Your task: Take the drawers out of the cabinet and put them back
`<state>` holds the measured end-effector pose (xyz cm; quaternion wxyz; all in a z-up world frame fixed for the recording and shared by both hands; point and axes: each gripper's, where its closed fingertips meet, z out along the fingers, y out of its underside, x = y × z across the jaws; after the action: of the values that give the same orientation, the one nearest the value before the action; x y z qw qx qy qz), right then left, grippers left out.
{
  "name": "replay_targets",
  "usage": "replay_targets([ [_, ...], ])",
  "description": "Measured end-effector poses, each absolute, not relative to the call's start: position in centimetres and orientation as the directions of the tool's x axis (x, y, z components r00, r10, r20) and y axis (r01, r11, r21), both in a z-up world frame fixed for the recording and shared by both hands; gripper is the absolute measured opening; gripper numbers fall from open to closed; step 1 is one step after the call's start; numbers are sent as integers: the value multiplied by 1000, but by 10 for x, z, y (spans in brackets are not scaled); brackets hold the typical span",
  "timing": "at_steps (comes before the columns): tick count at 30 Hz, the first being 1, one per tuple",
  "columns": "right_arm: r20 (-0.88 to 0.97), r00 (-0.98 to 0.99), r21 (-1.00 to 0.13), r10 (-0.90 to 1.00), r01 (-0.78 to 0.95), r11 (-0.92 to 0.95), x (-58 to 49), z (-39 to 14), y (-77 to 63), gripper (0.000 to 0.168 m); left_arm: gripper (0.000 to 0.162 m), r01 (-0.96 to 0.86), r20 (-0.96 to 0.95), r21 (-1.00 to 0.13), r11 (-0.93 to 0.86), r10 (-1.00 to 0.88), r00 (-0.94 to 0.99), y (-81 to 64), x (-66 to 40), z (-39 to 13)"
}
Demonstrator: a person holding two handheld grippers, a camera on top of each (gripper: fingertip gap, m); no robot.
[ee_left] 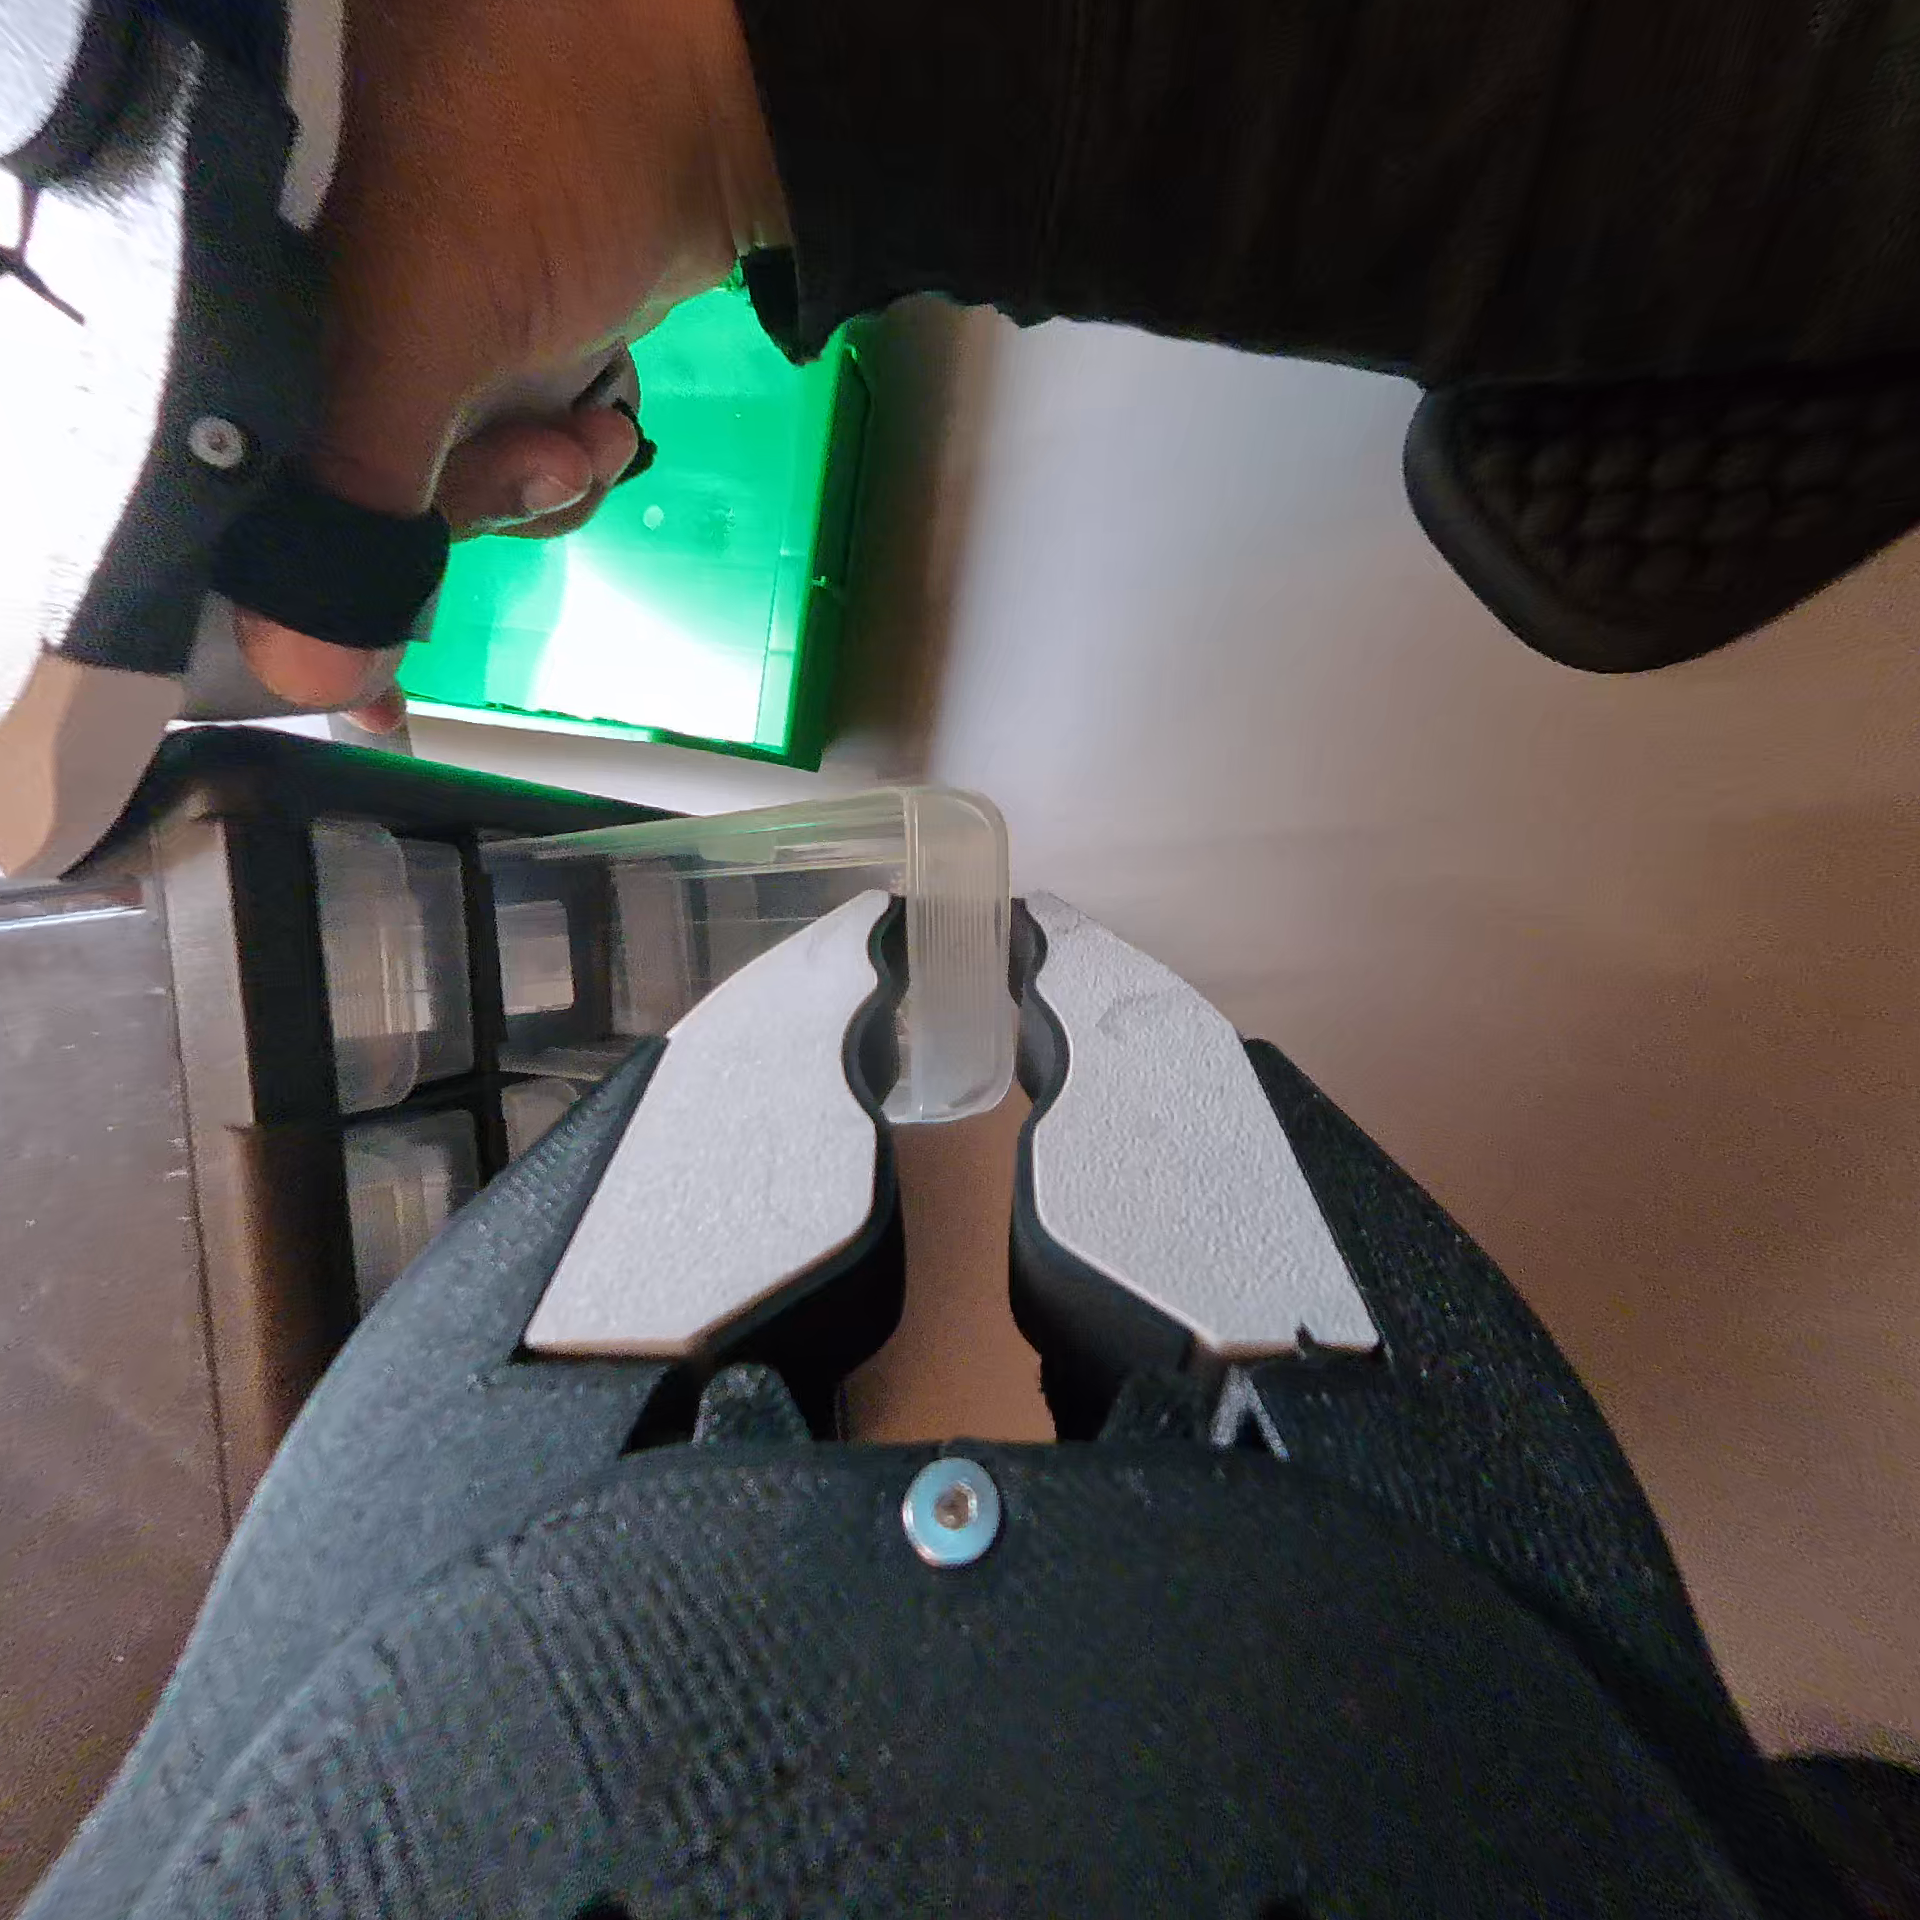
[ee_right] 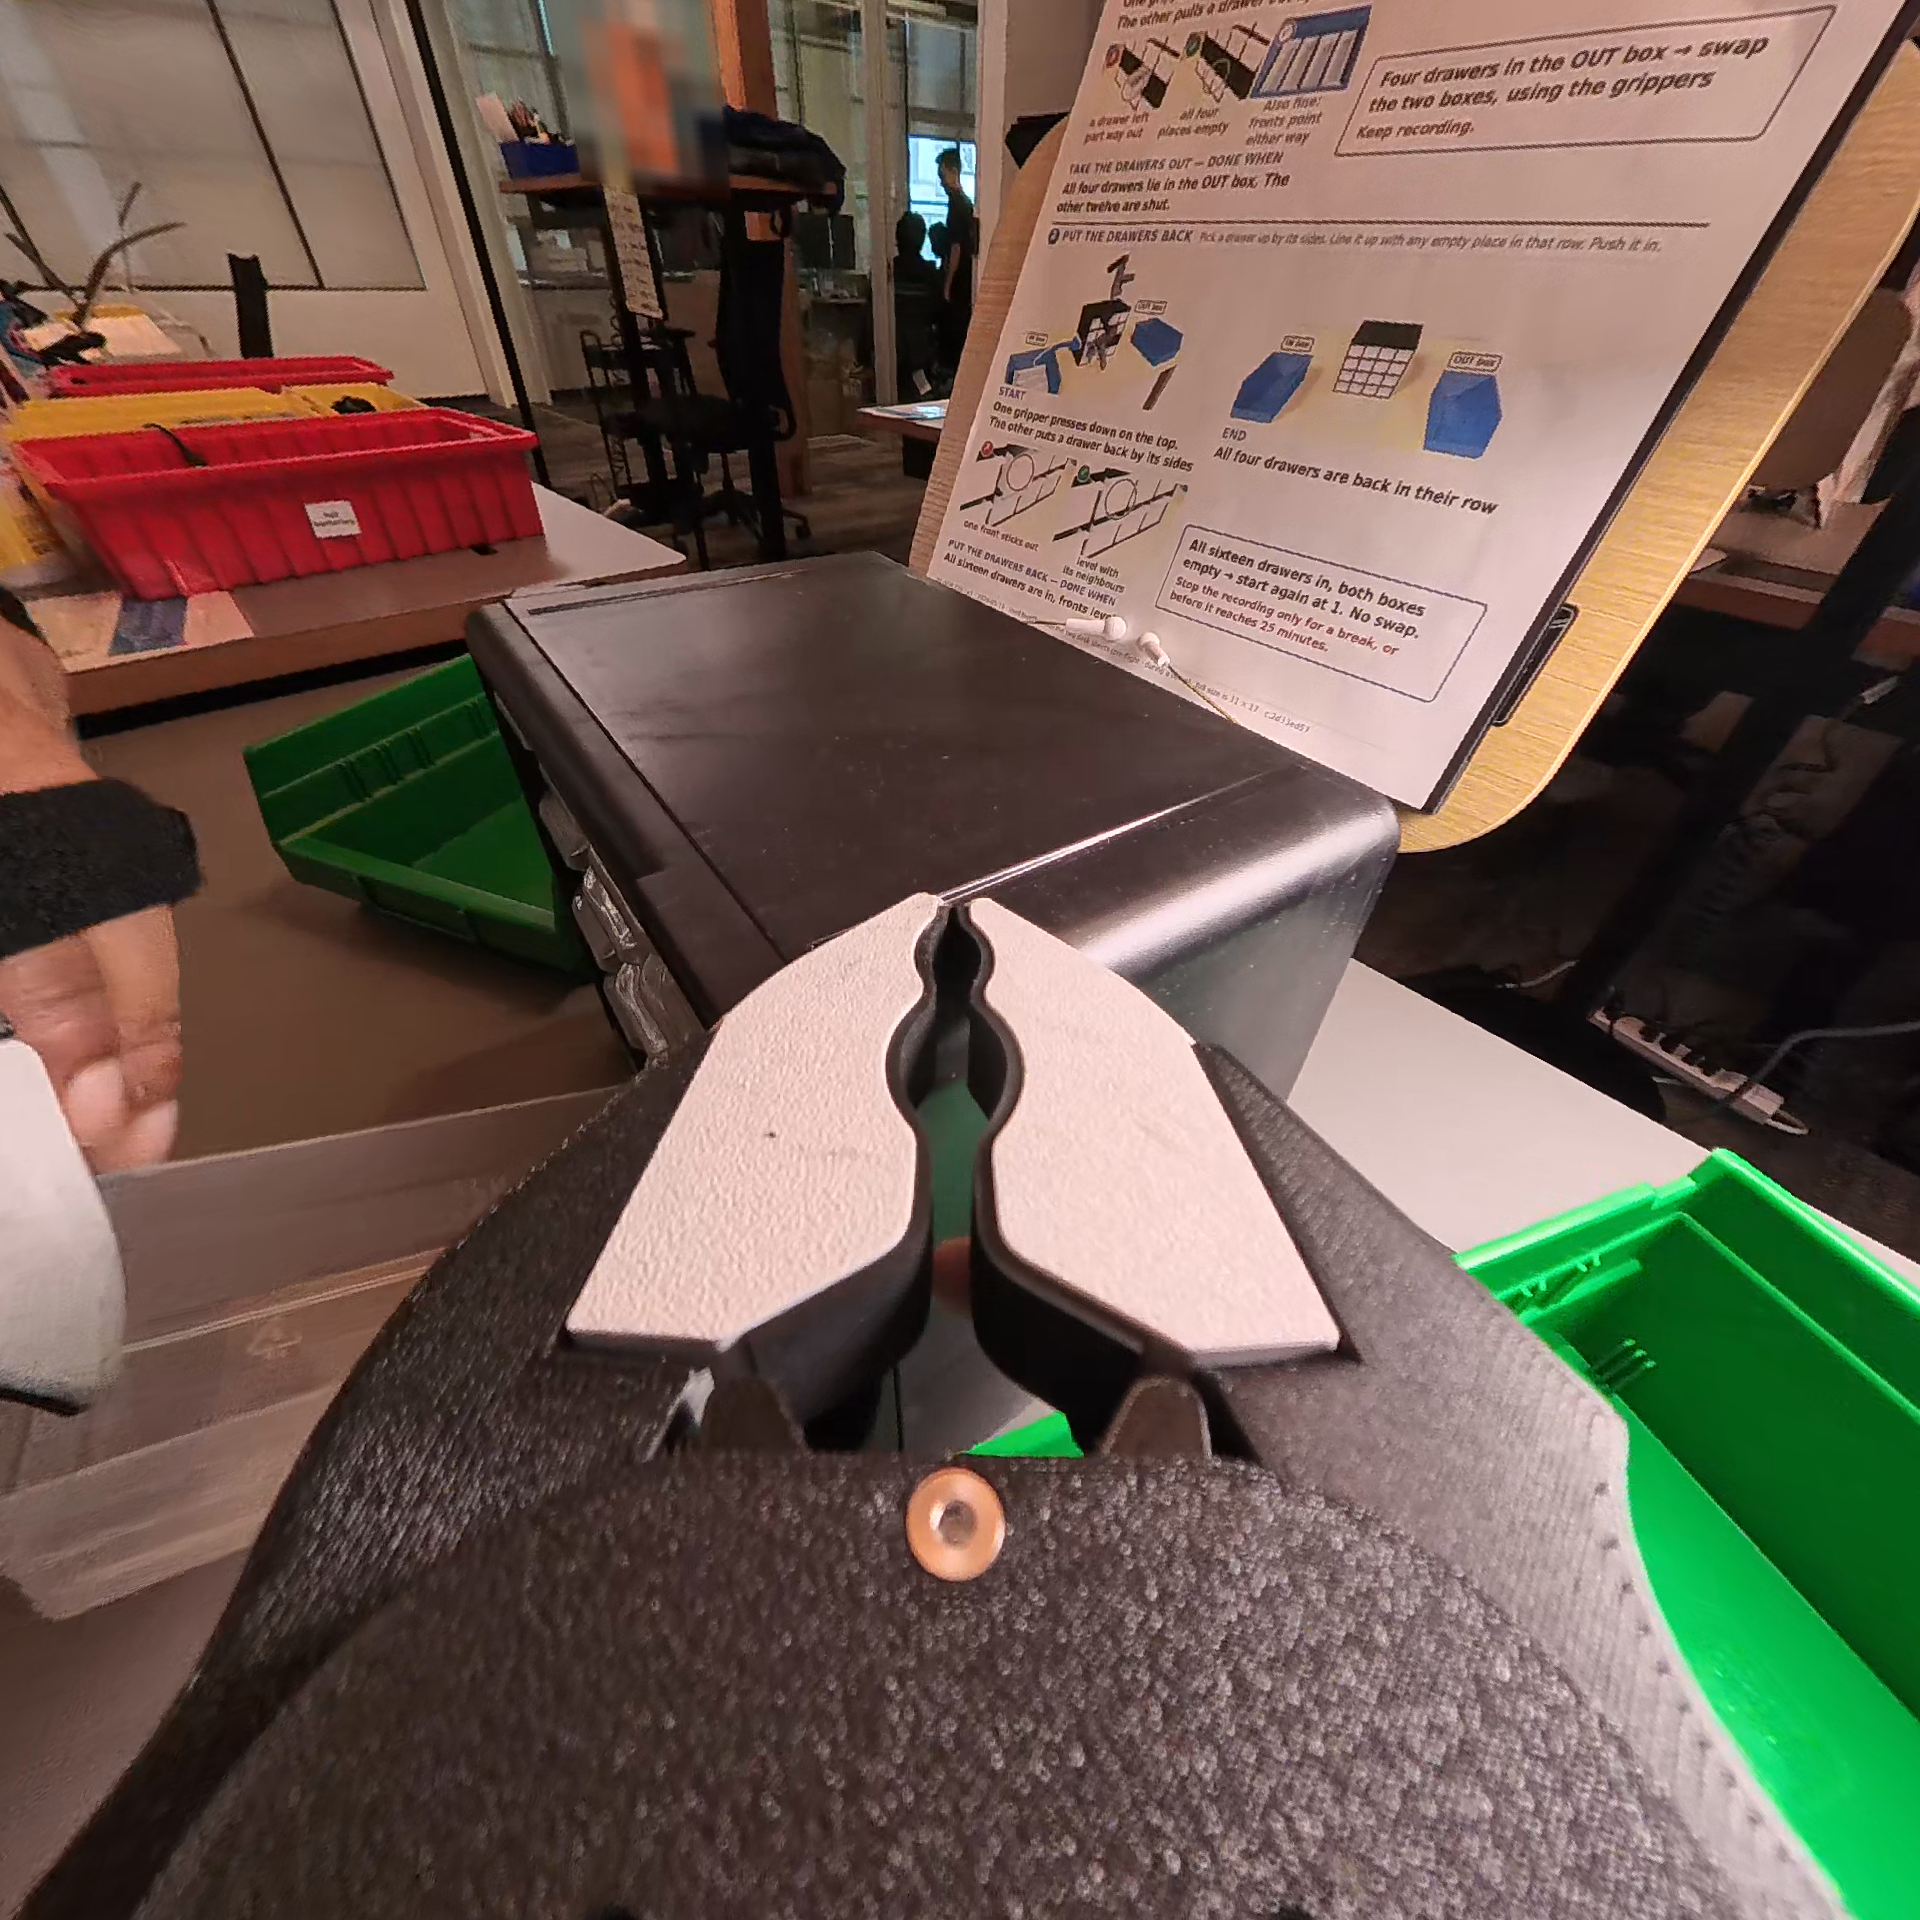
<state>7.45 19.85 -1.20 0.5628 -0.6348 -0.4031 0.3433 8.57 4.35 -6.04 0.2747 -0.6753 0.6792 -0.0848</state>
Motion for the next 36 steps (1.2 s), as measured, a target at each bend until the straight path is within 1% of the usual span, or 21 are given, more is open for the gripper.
replay_targets([
  [1,18,440,-991,898,125,-42,74,-12,198,0,19,-870,-272,-487,75,-960,70,46,86,-65],
  [5,16,443,-992,897,121,-43,75,-12,199,0,18,-847,-292,-524,91,-953,79,50,90,-72],
  [8,8,440,-992,898,114,-47,74,-12,199,0,19,-855,-355,-501,134,-933,61,54,92,-81],
  [12,9,441,-992,898,113,-46,74,-12,199,0,19,-857,-448,-492,152,-888,99,73,90,-94],
  [15,9,441,-993,898,113,-45,75,-12,199,0,19,-853,-498,-504,136,-853,159,93,82,-99],
  [20,2,439,-993,899,108,-50,75,-12,199,0,22,-815,-583,-569,108,-752,307,129,75,-95],
  [23,8,442,-993,897,112,-46,75,-12,199,0,29,-788,-624,-604,115,-684,378,140,72,-92],
  [25,8,444,-993,896,112,-47,75,-12,199,0,30,-754,-632,-642,138,-652,419,138,70,-88],
  [27,3,443,-993,896,111,-52,75,-12,199,0,26,-721,-660,-665,194,-606,445,132,69,-82],
  [30,-7,442,-993,897,104,-59,75,-12,199,0,11,-684,-697,-674,278,-546,465,121,68,-81],
  [34,-23,442,-994,897,89,-70,75,-12,199,0,1,-678,-692,-691,252,-502,519,130,64,-91],
  [36,-27,445,-994,895,86,-72,75,-12,199,0,0,-681,-697,-690,245,-476,536,138,64,-94],
])
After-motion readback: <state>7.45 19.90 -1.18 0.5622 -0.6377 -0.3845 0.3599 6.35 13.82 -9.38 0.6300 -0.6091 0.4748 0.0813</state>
